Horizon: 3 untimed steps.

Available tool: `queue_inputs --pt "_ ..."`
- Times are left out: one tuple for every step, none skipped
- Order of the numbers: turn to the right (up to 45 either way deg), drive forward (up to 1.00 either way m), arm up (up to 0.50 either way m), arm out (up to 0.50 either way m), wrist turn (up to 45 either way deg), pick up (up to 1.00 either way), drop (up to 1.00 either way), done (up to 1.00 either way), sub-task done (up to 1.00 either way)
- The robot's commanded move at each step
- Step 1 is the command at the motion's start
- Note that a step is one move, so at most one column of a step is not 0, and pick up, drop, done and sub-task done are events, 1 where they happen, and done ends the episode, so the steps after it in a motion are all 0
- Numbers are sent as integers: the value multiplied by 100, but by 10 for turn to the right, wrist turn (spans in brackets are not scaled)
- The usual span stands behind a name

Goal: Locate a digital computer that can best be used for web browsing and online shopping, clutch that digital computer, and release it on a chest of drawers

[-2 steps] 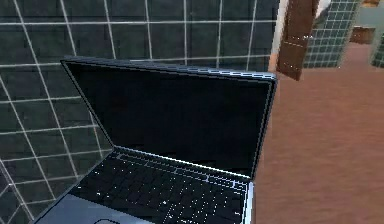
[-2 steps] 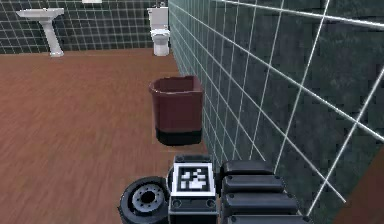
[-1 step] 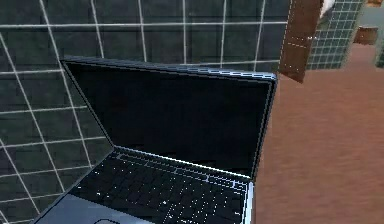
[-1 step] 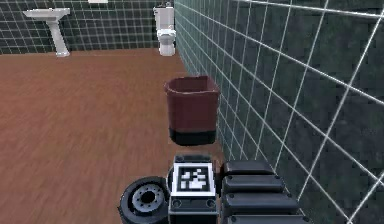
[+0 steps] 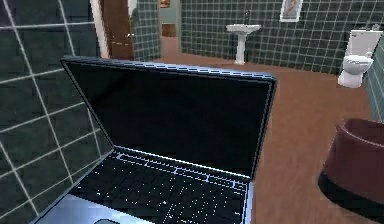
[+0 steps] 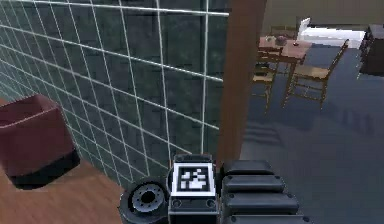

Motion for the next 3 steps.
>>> queue_inputs --pt "60 0 0 0 0 0 0 0 0" --pt "0 100 0 0 0 0 0 0 0" --pt "60 0 0 0 0 0 0 0 0"
